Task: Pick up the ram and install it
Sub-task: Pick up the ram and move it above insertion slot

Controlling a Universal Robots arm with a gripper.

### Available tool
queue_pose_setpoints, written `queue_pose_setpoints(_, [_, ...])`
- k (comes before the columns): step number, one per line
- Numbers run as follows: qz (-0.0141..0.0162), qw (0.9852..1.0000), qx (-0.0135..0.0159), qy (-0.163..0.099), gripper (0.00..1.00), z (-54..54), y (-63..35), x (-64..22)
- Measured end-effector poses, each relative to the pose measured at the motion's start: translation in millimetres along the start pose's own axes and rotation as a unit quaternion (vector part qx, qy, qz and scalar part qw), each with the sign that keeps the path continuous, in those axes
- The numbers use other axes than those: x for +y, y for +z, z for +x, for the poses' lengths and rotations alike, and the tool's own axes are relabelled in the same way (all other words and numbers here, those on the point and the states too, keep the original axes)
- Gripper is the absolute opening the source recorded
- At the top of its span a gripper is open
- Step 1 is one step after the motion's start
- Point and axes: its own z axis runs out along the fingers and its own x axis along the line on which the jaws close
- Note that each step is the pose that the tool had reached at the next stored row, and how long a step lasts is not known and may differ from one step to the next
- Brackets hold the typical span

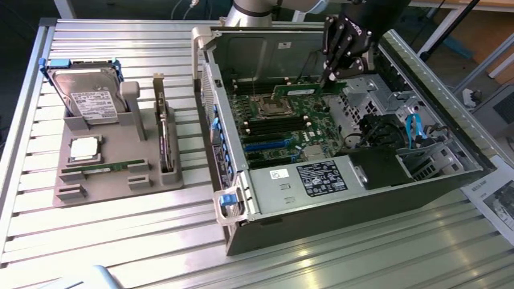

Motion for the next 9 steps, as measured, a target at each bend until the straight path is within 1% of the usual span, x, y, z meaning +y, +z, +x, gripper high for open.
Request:
queue_pose_setpoints(5, [0.0002,1.0000,-0.0028,0.000,0.12,-10.3,1.5,0.0])
queue_pose_setpoints(9, [0.0004,1.0000,-0.0057,0.000,0.12,-19.8,3.0,0.1])
